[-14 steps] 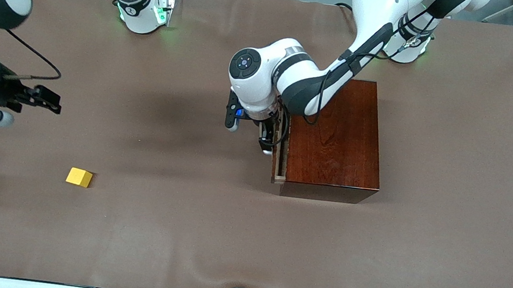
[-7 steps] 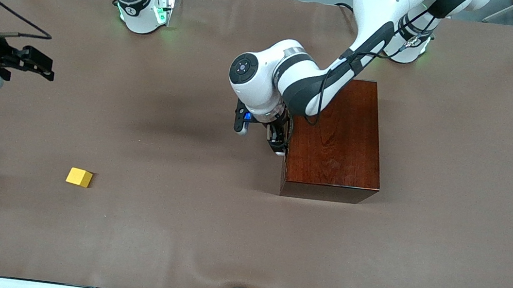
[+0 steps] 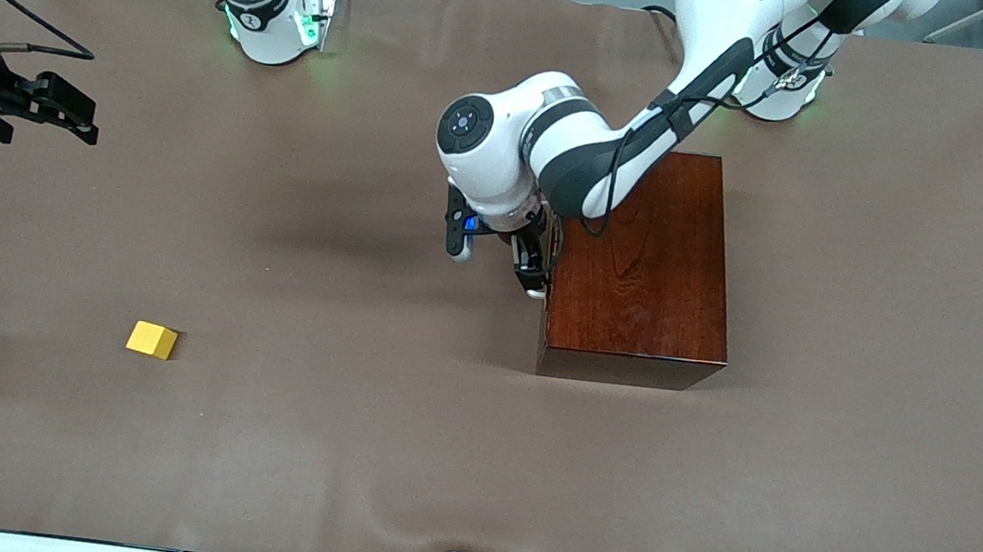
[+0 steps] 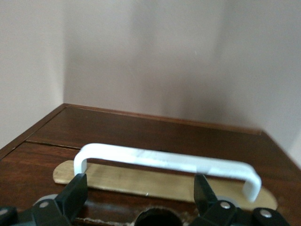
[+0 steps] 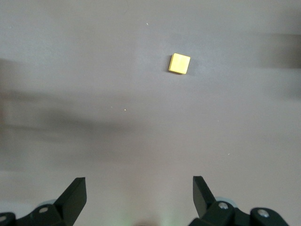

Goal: Open drawer, take yellow block, close drawer

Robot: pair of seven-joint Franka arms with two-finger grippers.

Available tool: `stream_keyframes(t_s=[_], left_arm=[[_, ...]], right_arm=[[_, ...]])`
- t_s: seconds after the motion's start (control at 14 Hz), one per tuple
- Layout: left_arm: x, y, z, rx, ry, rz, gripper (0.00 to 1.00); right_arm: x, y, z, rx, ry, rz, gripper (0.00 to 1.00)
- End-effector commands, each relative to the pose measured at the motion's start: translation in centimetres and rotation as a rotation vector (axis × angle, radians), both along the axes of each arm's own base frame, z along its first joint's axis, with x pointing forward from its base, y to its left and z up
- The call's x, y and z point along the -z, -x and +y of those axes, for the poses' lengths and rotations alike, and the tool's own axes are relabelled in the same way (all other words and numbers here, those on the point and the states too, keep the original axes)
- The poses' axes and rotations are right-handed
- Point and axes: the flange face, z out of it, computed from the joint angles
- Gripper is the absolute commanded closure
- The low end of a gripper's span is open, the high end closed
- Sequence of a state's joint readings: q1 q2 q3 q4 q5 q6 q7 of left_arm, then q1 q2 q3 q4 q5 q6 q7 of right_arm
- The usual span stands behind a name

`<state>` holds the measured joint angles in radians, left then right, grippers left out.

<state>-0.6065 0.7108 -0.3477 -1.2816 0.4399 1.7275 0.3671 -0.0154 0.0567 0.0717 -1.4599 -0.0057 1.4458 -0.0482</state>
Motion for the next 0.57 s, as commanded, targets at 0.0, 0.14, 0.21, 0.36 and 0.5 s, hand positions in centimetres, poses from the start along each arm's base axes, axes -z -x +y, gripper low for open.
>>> stream_keyframes(t_s=[0.0, 0.14, 0.21, 0.36, 0.5], left_arm=[[-6.7, 1.5, -1.1, -0.166, 0.064, -0.146, 0.00], [-11.7, 1.6, 0.1, -0.375, 0.136, -0.199, 0.00], [-14.8, 1.9, 1.3, -0.497, 0.168, -0.207, 0.00], [-18.9, 0.9, 5.0, -0.809, 0.175, -0.253, 0.00], [-22.4, -1.4, 9.8, -1.161, 0.202, -0.314, 0.00]], right_arm=[[-1.3, 0.3, -0.5, 0.027, 0.008, -0.015, 0.00], [-1.4, 0.3, -0.2, 0.058, 0.005, -0.021, 0.00], [-1.4, 0.2, 0.1, 0.055, 0.012, -0.026, 0.00], [-1.9, -0.1, 0.3, 0.053, 0.009, -0.038, 0.00], [-1.9, -0.1, 0.5, 0.049, 0.015, -0.040, 0.00]])
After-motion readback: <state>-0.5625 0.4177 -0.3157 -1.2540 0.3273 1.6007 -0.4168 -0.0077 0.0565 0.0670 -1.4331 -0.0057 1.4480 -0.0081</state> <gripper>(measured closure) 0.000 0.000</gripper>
